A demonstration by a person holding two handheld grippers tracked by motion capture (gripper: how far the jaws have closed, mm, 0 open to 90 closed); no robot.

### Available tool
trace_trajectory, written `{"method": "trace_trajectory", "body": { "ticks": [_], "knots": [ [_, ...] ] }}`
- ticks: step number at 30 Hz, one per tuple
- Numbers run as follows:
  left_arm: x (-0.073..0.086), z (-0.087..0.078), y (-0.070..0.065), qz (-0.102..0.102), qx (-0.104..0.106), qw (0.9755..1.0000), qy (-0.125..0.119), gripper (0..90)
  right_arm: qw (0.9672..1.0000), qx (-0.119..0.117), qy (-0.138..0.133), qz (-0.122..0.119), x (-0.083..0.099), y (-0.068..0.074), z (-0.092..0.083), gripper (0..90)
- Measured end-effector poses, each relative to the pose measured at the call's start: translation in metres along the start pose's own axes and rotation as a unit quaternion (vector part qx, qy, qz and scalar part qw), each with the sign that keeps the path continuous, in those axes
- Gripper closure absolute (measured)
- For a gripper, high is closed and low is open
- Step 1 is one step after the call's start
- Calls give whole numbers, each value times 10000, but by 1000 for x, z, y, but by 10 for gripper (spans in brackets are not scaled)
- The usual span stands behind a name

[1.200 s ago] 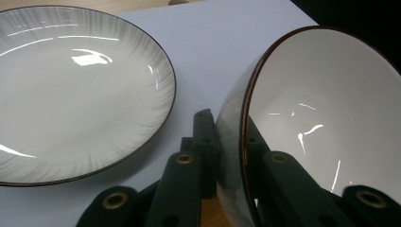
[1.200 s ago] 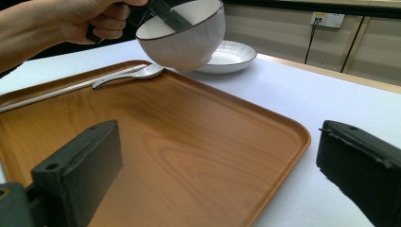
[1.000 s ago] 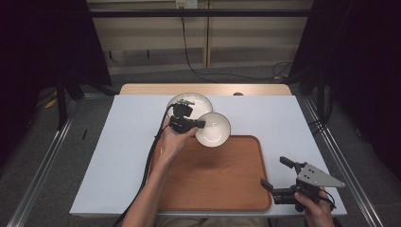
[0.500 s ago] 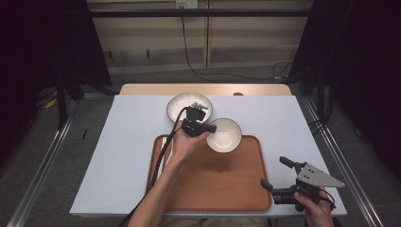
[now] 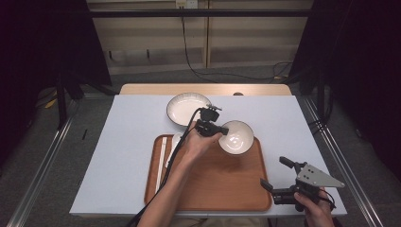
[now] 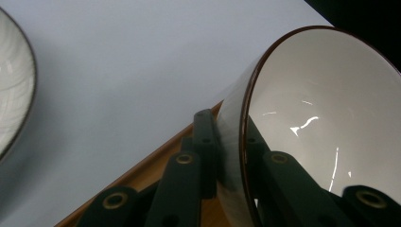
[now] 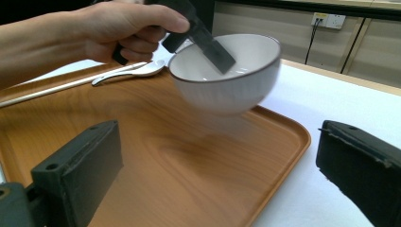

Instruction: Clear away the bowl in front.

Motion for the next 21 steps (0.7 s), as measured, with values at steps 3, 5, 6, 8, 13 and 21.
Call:
{"method": "trace_trajectory", "body": {
  "ticks": [3,5,6,8,13,21],
  "knots": [
    [-3,8,-3,-58,1,10000,63,824,10000,-10,5,-13,0,0,-1,10],
    [-4,12,-4,33,2,9999,161,824,10000,8,3,-1,0,0,-1,9],
    [-4,13,-5,82,-8,9998,192,824,10000,-5,-4,-4,0,0,-1,10],
    [-6,15,-6,77,27,9998,205,824,10000,-29,-15,-5,0,0,-1,10],
    [-7,26,-10,38,56,9996,275,824,10000,-37,-14,10,0,0,0,10],
    [-10,35,-14,-11,84,9995,314,824,10000,-42,-5,15,1,0,0,10]
  ]
}}
Point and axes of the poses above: each handheld gripper's, and its own axes: z roughly forward along the jaws, x roughly out of its underside, y roughly to its left, the point moved 7 cm from there along z, roughly forward along the jaws, and after that the axes turned 5 degrees about -x, right-handed, at the moved point
